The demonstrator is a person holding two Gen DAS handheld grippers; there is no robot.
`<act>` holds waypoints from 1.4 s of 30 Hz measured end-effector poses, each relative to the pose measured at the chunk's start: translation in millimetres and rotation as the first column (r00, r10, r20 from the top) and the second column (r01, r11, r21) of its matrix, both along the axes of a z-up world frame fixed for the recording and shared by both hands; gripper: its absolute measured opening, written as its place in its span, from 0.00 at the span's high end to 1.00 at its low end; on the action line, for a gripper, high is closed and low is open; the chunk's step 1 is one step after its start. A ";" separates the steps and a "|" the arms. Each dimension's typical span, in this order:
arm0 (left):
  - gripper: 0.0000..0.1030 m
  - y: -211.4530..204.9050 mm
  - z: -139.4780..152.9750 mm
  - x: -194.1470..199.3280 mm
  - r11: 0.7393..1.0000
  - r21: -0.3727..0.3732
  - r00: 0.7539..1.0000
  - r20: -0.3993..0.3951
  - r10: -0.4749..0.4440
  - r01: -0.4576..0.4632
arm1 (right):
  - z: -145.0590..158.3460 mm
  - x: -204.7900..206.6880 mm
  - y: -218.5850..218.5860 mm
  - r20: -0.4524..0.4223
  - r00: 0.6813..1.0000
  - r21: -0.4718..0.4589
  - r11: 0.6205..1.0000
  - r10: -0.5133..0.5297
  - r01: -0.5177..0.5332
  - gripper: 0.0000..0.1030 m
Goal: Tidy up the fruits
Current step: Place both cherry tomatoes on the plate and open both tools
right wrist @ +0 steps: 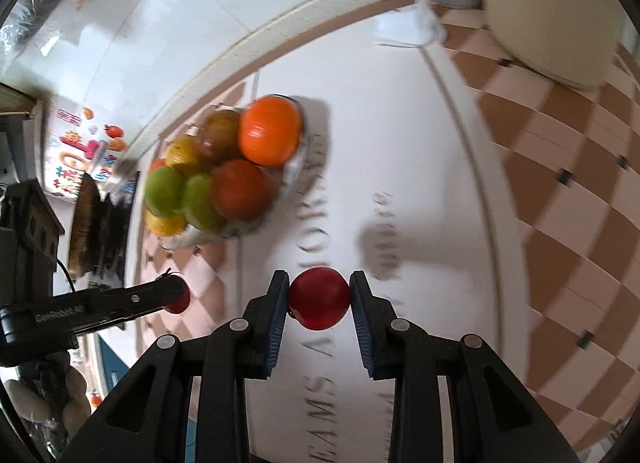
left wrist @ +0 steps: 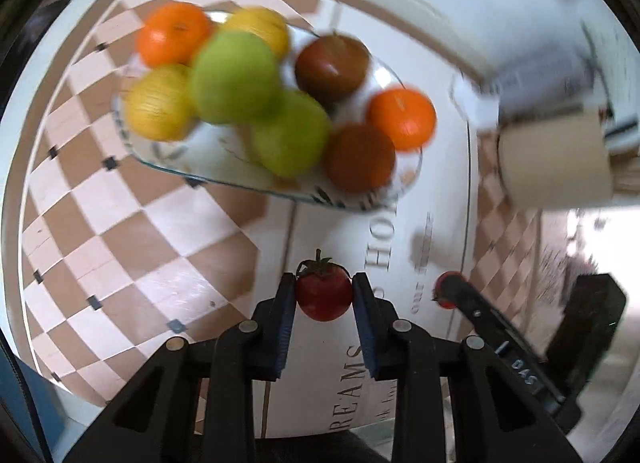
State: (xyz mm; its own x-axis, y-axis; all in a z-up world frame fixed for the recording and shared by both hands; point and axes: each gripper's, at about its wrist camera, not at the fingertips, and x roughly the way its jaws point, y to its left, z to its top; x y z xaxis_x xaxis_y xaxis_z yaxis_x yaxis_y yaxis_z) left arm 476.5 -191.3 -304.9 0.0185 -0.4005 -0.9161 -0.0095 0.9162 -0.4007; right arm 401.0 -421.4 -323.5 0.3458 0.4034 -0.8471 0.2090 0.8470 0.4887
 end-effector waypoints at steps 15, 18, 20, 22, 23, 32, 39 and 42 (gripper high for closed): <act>0.75 100.3 -37.7 40.1 0.898 -0.201 0.913 -0.202 0.353 -0.392 | 9.0 70.9 108.6 0.082 0.952 0.001 0.955 0.296 -0.297 0.67; 0.75 107.4 -41.4 43.6 0.875 -0.202 0.891 -0.223 0.396 -0.439 | 2.9 74.6 120.0 0.075 0.950 -0.024 0.953 0.303 -0.302 0.67; 0.75 110.5 -43.3 45.5 0.871 -0.205 0.887 -0.231 0.401 -0.447 | 0.4 75.4 122.8 0.069 0.950 -0.045 0.952 0.305 -0.303 0.67; 0.75 110.2 -46.3 48.4 0.866 -0.210 0.883 -0.238 0.404 -0.453 | -1.7 76.4 123.9 0.062 0.948 -0.063 0.949 0.312 -0.308 0.67; 0.75 110.0 -48.1 49.5 0.864 -0.211 0.881 -0.245 0.405 -0.456 | -3.7 77.0 124.3 0.055 0.948 -0.066 0.949 0.313 -0.309 0.67; 0.73 108.9 -62.9 53.2 0.835 -0.206 0.841 -0.324 0.433 -0.510 | -10.8 84.3 121.0 0.033 0.964 -0.064 0.963 0.263 -0.260 0.67; 0.73 104.8 -66.7 60.9 0.837 -0.203 0.836 -0.350 0.422 -0.508 | -16.3 86.1 121.9 -0.006 0.972 -0.052 0.971 0.235 -0.235 0.66; 0.73 105.6 -64.0 61.5 0.855 -0.182 0.847 -0.338 0.410 -0.486 | -17.5 85.7 118.7 -0.022 0.976 -0.039 0.976 0.216 -0.217 0.66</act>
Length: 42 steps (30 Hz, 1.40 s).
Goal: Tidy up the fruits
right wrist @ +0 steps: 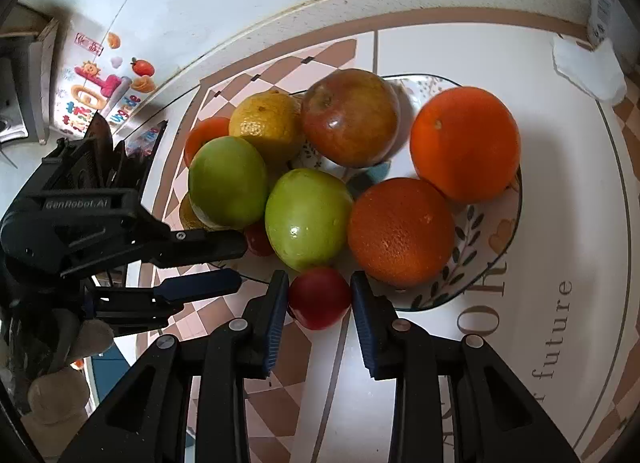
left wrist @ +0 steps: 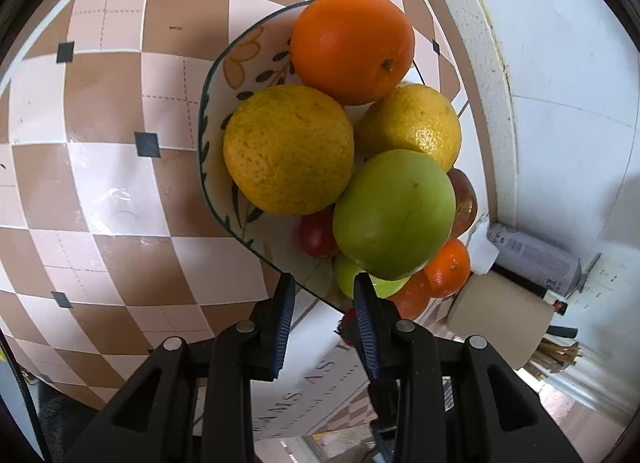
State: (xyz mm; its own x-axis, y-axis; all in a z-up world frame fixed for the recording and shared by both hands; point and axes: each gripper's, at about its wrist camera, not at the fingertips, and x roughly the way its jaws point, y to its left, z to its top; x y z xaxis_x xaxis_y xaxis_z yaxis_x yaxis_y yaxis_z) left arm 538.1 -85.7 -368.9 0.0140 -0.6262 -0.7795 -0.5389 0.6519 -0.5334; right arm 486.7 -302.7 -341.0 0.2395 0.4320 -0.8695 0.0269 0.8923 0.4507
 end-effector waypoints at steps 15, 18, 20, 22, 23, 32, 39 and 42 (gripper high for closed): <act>0.54 -6.3 41.2 -19.5 0.939 0.279 0.965 0.106 -0.239 0.202 | 15.4 -20.8 -10.3 0.042 0.999 -0.062 0.998 0.000 0.002 0.51; 0.17 -11.9 61.4 -29.0 0.866 0.432 0.923 0.161 -0.349 0.251 | 30.9 -27.4 -12.3 0.051 0.999 -0.155 0.988 0.011 -0.003 0.08; 0.11 -14.6 70.9 -36.6 0.816 0.511 0.900 0.166 -0.403 0.271 | 40.8 -31.8 -14.8 0.063 0.998 -0.202 0.979 0.005 0.007 0.08; 0.11 -17.0 79.0 -43.6 0.771 0.571 0.880 0.167 -0.446 0.283 | 53.8 -36.4 -17.5 0.080 0.997 -0.248 0.969 -0.003 0.023 0.08; 0.11 -18.3 84.4 -47.8 0.748 0.601 0.869 0.170 -0.464 0.282 | 61.0 -39.3 -18.6 0.095 0.995 -0.264 0.964 -0.007 0.032 0.08; 0.10 -12.4 135.6 -91.4 0.688 0.679 0.791 0.260 -0.553 0.257 | 125.2 -85.6 -14.5 0.194 0.978 -0.319 0.938 -0.078 0.138 0.08; 0.10 -3.7 191.1 -145.1 0.653 0.723 0.690 0.355 -0.631 0.225 | 173.7 -151.9 3.1 0.275 0.948 -0.302 0.923 -0.157 0.241 0.08; 0.10 4.5 213.5 -173.2 0.630 0.752 0.650 0.384 -0.656 0.192 | 198.7 -187.1 14.9 0.331 0.928 -0.313 0.907 -0.173 0.281 0.08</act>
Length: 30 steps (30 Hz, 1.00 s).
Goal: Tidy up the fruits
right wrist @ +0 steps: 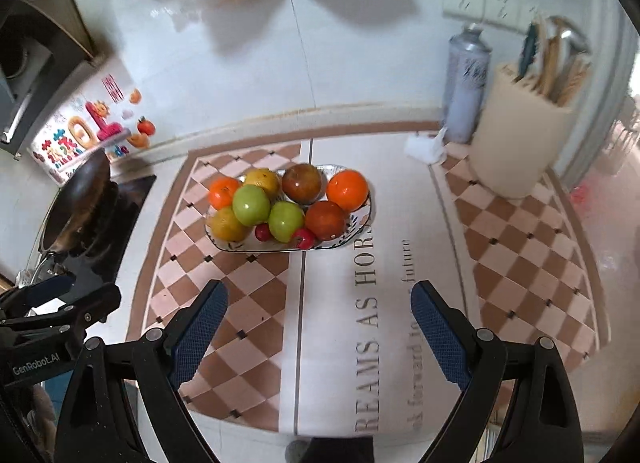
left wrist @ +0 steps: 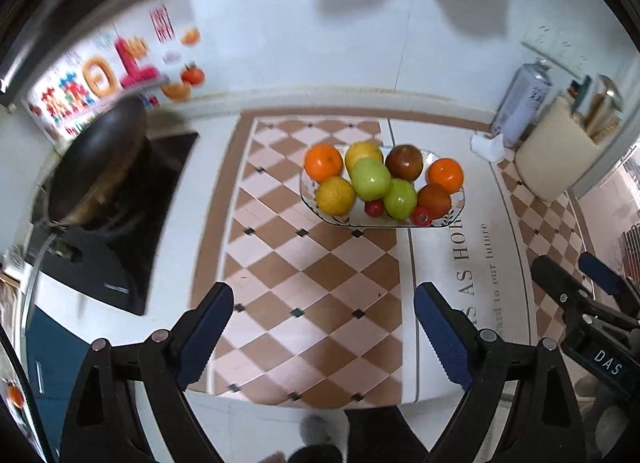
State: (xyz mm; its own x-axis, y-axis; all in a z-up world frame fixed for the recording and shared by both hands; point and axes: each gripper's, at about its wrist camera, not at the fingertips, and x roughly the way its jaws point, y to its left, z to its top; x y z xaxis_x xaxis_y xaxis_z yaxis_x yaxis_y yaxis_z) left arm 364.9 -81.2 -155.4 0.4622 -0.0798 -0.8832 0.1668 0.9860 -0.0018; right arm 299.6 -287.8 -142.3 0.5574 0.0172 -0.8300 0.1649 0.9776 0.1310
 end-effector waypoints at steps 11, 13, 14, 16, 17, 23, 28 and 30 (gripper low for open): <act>0.10 34.8 60.8 -100.6 0.999 -0.019 0.992 0.120 -0.046 0.049 | 85.0 -128.4 42.2 0.121 0.991 -0.038 0.998 -0.053 0.058 0.08; 0.10 37.8 74.4 -119.0 0.998 -0.020 0.987 0.152 -0.051 0.054 | 99.5 -151.1 50.0 0.138 0.989 -0.052 0.997 -0.042 0.050 0.08; 0.10 38.7 81.2 -127.7 0.998 -0.019 0.984 0.168 -0.054 0.058 | 105.2 -159.7 52.5 0.147 0.988 -0.058 0.997 -0.038 0.047 0.08; 0.10 40.9 93.8 -144.0 0.998 -0.017 0.978 0.201 -0.050 0.054 | 119.5 -181.8 58.5 0.171 0.985 -0.067 0.997 -0.031 0.043 0.08; 0.10 42.2 99.4 -151.2 0.998 -0.022 0.976 0.213 -0.047 0.053 | 125.5 -189.3 60.0 0.180 0.983 -0.069 0.997 -0.027 0.040 0.08; 0.10 49.2 122.8 -186.7 0.998 -0.054 0.969 0.248 -0.017 0.031 | 161.0 -237.3 60.6 0.238 0.971 -0.077 0.996 -0.018 0.037 0.08; 0.10 50.1 135.4 -209.6 0.998 -0.063 0.962 0.273 -0.002 0.020 | 188.8 -263.7 58.5 0.277 0.961 -0.093 0.995 -0.001 0.027 0.08; 0.10 49.3 139.0 -216.0 0.998 -0.067 0.961 0.276 0.007 0.012 | 194.0 -268.4 57.7 0.281 0.960 -0.092 0.996 0.008 0.019 0.07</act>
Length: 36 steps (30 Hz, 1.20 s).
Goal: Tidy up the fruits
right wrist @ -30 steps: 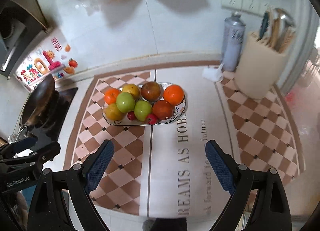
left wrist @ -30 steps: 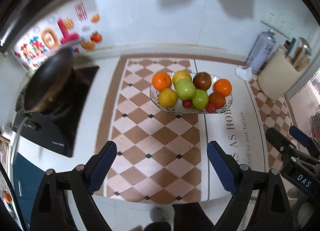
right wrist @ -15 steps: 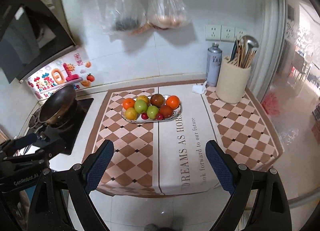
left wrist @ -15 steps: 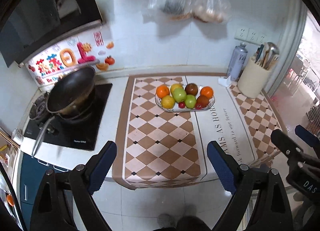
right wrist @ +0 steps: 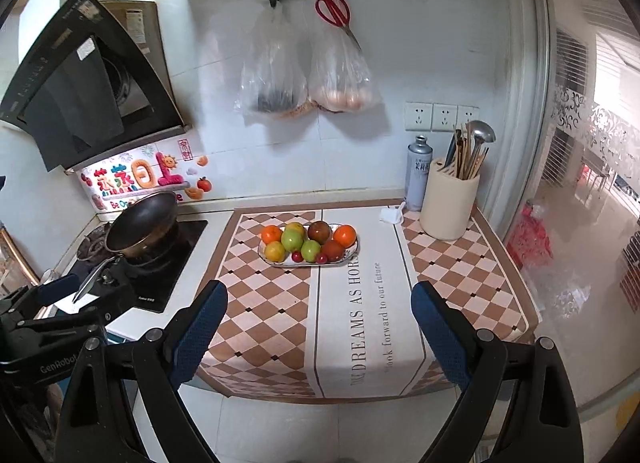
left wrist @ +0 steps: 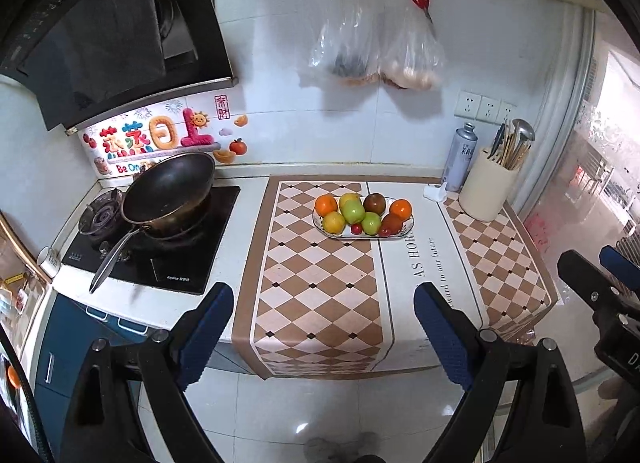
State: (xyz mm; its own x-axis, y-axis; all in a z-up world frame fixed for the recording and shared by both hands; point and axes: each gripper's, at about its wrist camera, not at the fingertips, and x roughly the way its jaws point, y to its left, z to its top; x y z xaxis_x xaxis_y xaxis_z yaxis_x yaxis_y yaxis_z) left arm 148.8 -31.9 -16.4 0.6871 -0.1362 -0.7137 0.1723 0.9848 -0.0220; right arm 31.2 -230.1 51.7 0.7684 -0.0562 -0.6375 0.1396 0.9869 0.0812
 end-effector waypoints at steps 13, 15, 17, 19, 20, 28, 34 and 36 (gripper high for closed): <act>0.10 -9.9 10.3 -16.4 1.000 0.006 0.999 0.024 0.024 -0.024 | 6.8 -11.2 -6.5 0.006 0.999 0.031 0.998 0.051 -0.052 0.07; 0.10 -12.1 11.3 -16.6 1.000 0.008 0.999 0.027 0.026 -0.027 | 6.2 -11.0 -7.8 0.007 0.998 0.036 0.998 0.057 -0.057 0.07; 0.10 -11.9 12.0 -17.3 1.000 0.003 0.999 0.027 0.027 -0.027 | 5.9 -10.1 -7.6 0.007 0.998 0.037 0.998 0.057 -0.057 0.07; 0.10 -12.9 13.4 -17.1 1.000 -0.001 0.999 0.028 0.029 -0.029 | 4.0 -7.0 -9.9 0.003 0.998 0.045 0.997 0.060 -0.060 0.07; 0.10 -12.5 13.2 -17.0 1.000 0.000 0.999 0.028 0.027 -0.027 | 3.6 -6.1 -10.1 0.001 0.998 0.046 0.997 0.059 -0.059 0.07; 0.10 -14.5 12.9 -9.7 1.000 0.003 0.999 0.024 0.029 -0.029 | -5.4 6.0 -12.8 -0.017 0.999 0.065 0.997 0.050 -0.049 0.07; 0.10 -10.8 8.1 23.8 0.998 0.010 0.998 0.018 0.056 -0.056 | -13.7 32.6 -11.3 -0.037 0.998 0.063 0.997 0.054 -0.051 0.07; 0.10 -8.8 6.5 34.1 0.998 0.015 0.998 0.021 0.066 -0.067 | -16.6 45.9 -12.5 -0.037 0.998 0.063 0.997 0.051 -0.049 0.07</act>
State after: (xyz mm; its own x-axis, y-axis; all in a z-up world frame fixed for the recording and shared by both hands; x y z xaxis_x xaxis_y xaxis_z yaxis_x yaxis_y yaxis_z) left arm 182.9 -40.8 -9.9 0.7090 -0.0784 -0.7008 0.1068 0.9943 -0.0032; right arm 77.1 -242.6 35.1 0.7442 0.0222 -0.6675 0.0946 0.9859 0.1382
